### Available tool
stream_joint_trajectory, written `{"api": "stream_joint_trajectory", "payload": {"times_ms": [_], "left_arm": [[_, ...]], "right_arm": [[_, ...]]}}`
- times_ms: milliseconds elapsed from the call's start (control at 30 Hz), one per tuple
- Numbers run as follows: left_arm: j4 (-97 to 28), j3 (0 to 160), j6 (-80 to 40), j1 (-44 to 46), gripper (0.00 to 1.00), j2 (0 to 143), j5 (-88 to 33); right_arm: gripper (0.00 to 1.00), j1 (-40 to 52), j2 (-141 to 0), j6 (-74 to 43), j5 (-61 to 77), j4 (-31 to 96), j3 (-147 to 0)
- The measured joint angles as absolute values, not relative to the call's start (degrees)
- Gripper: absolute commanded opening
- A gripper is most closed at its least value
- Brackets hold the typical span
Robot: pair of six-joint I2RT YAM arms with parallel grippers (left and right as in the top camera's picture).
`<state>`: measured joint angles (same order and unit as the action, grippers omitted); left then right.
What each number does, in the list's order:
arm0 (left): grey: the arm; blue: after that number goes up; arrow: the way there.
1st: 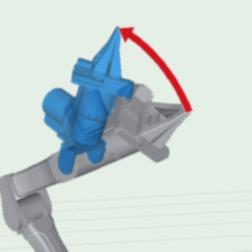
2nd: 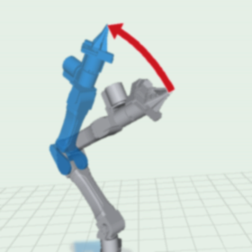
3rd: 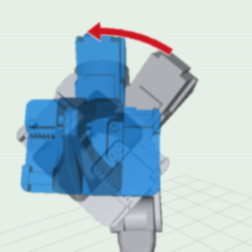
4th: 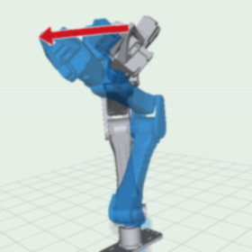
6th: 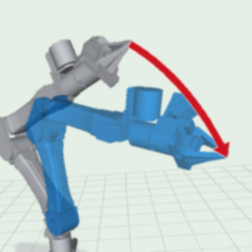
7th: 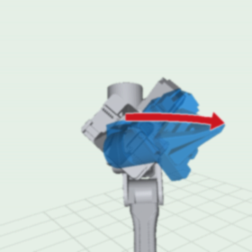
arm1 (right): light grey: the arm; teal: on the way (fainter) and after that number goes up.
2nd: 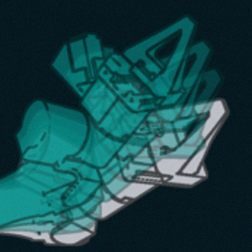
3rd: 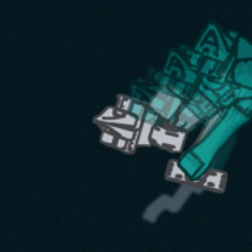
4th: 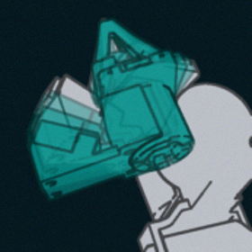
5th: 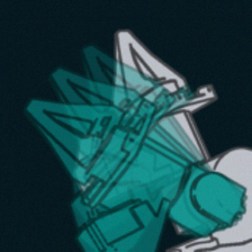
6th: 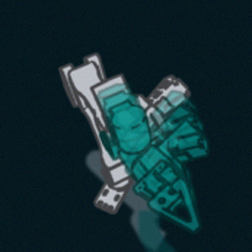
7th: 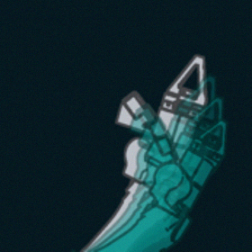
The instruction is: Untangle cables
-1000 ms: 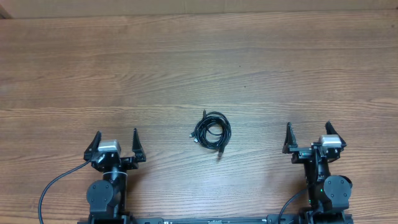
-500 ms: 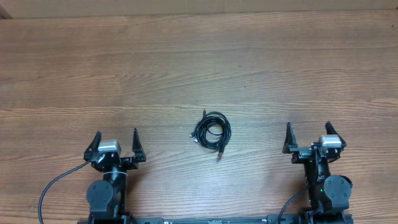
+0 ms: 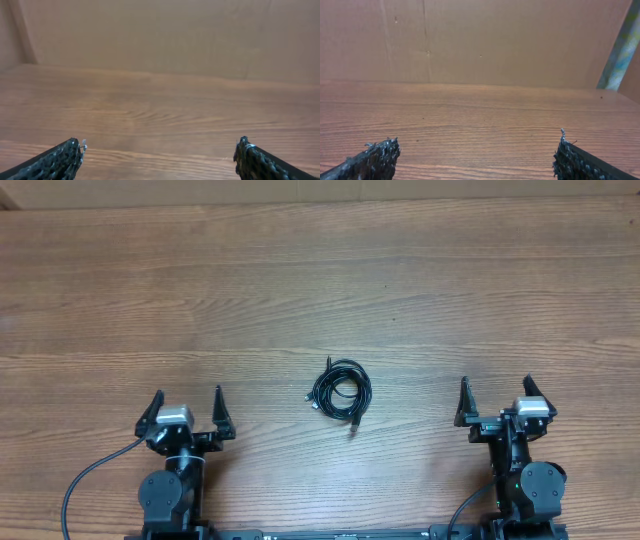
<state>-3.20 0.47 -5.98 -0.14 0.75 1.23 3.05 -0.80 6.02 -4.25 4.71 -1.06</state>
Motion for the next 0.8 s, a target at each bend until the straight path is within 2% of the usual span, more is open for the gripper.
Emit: {"api": "stream_joint_trajectory", "payload": {"times_ms": [300, 400, 533, 600, 667, 800], "left_arm": [[2.9, 0.4, -29.4, -0.1, 0.99, 0.8, -15.0], [15.8, 0.4, -35.6, -0.1, 1.0, 0.9, -20.9], [30.9, 1.6, -37.8, -0.1, 1.0, 0.7, -25.9], [29.4, 4.1, -37.3, -0.1, 1.0, 0.7, -26.9], [22.7, 8.7, -35.6, -0.1, 1.0, 0.9, -27.5], [2.0, 25.2, -29.9, -0.1, 1.0, 4.3, -28.3]], "right_arm": [[1.0, 3.0, -0.8, 6.0, -4.2, 4.7, -1.1], [1.0, 3.0, -0.8, 6.0, -4.2, 4.7, -1.1], [1.0, 3.0, -0.8, 6.0, -4.2, 4.7, -1.1], [1.0, 3.0, -0.8, 6.0, -4.2, 4.7, -1.1], [1.0, 3.0, -0.8, 6.0, -4.2, 4.7, -1.1], [1.0, 3.0, -0.8, 6.0, -4.2, 4.6, -1.1]]}}
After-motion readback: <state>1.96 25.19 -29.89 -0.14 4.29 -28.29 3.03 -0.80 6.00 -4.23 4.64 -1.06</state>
